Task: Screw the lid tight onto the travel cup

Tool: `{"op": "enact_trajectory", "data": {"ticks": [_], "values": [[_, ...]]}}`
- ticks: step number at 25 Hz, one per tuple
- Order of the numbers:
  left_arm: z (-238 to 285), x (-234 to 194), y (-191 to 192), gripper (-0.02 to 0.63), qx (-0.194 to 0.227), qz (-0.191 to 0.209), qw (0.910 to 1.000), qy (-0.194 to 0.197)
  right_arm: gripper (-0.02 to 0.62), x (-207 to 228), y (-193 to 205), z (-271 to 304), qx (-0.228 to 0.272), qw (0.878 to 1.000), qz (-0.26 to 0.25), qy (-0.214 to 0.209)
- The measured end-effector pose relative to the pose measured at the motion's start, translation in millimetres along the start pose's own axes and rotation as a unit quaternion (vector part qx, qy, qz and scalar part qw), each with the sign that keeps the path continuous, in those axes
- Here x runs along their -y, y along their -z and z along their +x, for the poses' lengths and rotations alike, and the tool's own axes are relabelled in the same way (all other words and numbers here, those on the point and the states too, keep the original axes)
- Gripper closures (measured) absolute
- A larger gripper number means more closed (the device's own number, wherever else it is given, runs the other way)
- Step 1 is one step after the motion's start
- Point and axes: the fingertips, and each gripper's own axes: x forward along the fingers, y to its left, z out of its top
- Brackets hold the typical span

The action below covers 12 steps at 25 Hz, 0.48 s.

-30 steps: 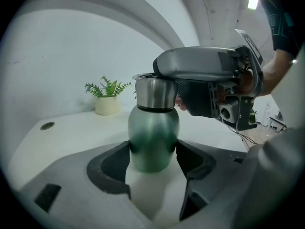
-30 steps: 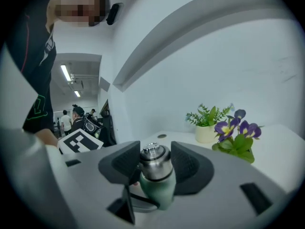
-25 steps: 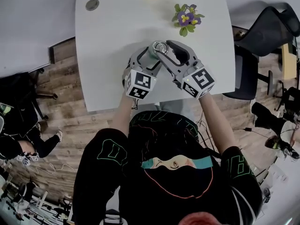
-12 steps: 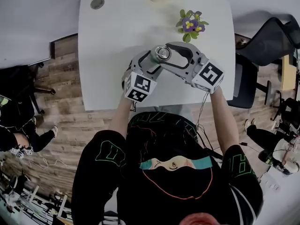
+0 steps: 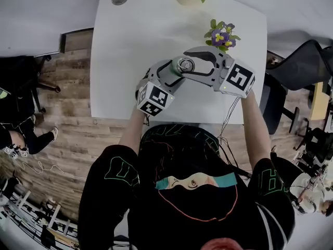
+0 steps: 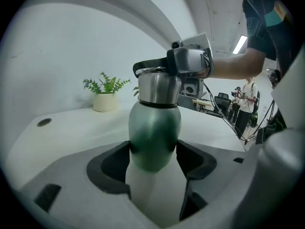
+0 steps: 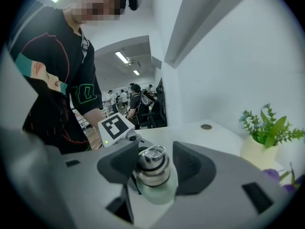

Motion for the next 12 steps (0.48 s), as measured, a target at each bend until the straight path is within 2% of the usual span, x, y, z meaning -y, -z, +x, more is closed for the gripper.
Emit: {"op": "enact_trajectory", "data": {"ticks": [5, 12], "values": [[-0.7, -2.0, -0.4, 0.288, -0.001, 0.004, 1.0, -0.002, 0.391, -3.1, -0.3, 3.6, -0.007, 0.999, -0.008, -0.035], [-1.0, -2.2, 0.8, 0.288, -0.004, 0.004, 1.0, -0.003, 0.391, -0.4, 1.0, 2.5, 0.015, 1.0, 0.013, 0.003]]}}
